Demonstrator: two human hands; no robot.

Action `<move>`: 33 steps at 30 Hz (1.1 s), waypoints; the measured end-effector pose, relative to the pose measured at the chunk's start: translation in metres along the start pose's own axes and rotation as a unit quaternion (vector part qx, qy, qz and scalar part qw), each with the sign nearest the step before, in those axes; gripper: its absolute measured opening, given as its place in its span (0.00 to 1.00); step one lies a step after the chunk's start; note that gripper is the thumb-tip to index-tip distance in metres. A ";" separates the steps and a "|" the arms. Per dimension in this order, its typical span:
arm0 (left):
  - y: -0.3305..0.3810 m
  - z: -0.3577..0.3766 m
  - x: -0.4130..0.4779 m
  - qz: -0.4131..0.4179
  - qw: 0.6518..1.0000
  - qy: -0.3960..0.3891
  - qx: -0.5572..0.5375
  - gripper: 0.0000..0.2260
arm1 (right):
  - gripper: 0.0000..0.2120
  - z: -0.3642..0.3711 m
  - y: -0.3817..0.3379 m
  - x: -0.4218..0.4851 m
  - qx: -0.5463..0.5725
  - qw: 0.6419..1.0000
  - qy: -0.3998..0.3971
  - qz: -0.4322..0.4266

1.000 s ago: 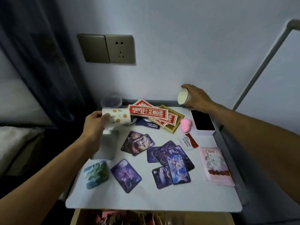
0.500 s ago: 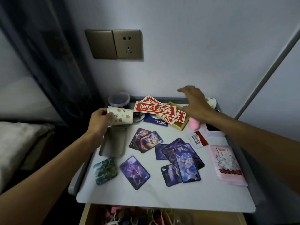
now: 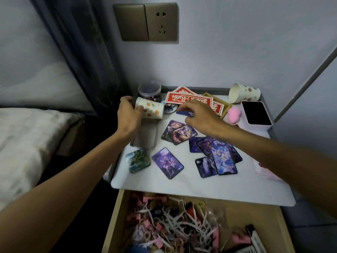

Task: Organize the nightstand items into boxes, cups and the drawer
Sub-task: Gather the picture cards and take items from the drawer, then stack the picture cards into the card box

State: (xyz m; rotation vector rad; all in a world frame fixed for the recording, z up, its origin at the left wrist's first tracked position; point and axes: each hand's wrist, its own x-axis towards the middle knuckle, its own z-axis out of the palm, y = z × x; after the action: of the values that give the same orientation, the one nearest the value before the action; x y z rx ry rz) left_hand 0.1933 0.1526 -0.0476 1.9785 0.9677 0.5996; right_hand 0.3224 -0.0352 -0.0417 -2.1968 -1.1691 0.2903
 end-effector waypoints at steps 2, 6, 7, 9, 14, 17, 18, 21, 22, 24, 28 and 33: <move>0.006 -0.006 -0.015 0.046 0.998 0.003 0.050 0.22 | 0.17 -0.001 -0.005 -0.012 0.011 1.000 0.008 0.003; 0.030 -0.016 -0.069 0.180 0.974 -0.017 0.134 0.17 | 0.15 -0.006 -0.020 -0.054 0.039 0.999 -0.003 -0.006; 0.033 -0.021 -0.087 0.193 0.972 -0.029 0.133 0.15 | 0.15 -0.005 -0.026 -0.070 0.044 0.999 -0.014 -0.006; 0.034 -0.027 -0.111 0.197 0.971 -0.073 0.115 0.11 | 0.15 -0.004 -0.031 -0.092 0.037 0.999 -0.033 -0.001; 0.002 -0.041 -0.169 0.148 0.928 -0.309 0.143 0.06 | 0.13 -0.003 -0.049 -0.154 0.002 0.993 -0.114 -0.015; -0.024 -0.044 -0.196 0.122 0.856 -0.428 0.263 0.13 | 0.11 0.010 -0.048 -0.190 -0.003 0.989 -0.149 -0.023; -0.031 -0.045 -0.203 0.120 0.835 -0.452 0.289 0.14 | 0.11 0.019 -0.046 -0.202 -0.006 0.986 -0.162 -0.023; -0.050 -0.051 -0.205 0.111 0.805 -0.404 0.421 0.17 | 0.10 0.052 -0.035 -0.232 -0.065 0.967 -0.239 -0.052; -0.056 -0.054 -0.202 0.114 0.809 -0.338 0.466 0.16 | 0.11 0.064 -0.032 -0.237 -0.088 0.958 -0.263 -0.066; -0.066 -0.064 -0.196 0.113 0.827 -0.211 0.509 0.13 | 0.15 0.085 -0.025 -0.238 -0.099 0.951 -0.284 -0.064; -0.079 -0.081 -0.190 0.048 0.833 -0.187 0.519 0.14 | 0.26 0.127 -0.024 -0.212 -0.105 0.959 -0.253 -0.076; -0.096 -0.074 -0.178 0.005 0.840 -0.274 0.468 0.10 | 0.27 0.182 -0.041 -0.171 -0.131 0.953 -0.239 -0.130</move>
State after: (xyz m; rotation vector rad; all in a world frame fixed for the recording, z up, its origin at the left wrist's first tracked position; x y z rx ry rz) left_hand -0.0024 0.0778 -0.0987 2.7551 0.9466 -0.5760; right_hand 0.1110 -0.0794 -0.1745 -2.2247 -1.8345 0.6071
